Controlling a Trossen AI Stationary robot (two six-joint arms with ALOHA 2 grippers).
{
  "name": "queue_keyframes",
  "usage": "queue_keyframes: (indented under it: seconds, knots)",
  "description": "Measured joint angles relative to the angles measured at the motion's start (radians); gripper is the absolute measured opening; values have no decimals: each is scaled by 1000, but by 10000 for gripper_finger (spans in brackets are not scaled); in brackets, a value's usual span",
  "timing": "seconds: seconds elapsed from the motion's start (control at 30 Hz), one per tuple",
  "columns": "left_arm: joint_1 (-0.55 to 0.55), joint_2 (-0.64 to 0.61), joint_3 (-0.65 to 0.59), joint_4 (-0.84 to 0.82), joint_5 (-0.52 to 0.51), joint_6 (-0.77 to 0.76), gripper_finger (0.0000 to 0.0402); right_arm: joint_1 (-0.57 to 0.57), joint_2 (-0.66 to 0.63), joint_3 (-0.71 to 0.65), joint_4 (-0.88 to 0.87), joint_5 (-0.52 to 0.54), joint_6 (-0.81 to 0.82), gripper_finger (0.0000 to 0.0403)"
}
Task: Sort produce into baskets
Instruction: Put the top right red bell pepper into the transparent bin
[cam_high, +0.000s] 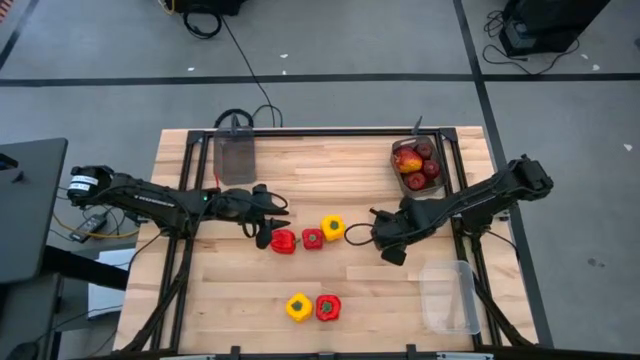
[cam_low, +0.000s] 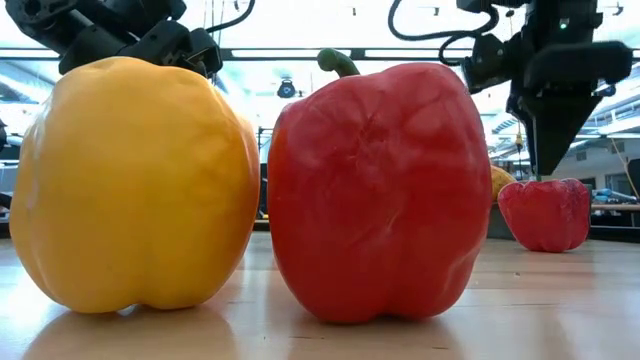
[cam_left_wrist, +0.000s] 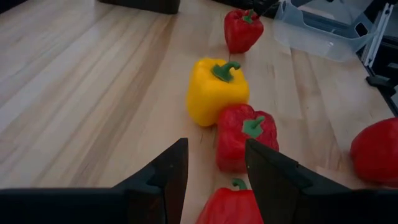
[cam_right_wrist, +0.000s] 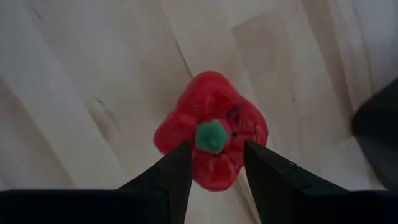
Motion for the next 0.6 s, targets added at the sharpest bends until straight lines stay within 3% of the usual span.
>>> queue_keyframes:
  seconds: [0.2,0.43,0.6]
  knots:
    - [0,0,0,3,0,2,163,0,24,0,5,20,-16,125]
    - [0,1,0,17,-2,31,163,-4,13,0,12,43,-43,17]
    - [0,1,0,41,-4,51,163,-11,0,0,6,27,-35,7]
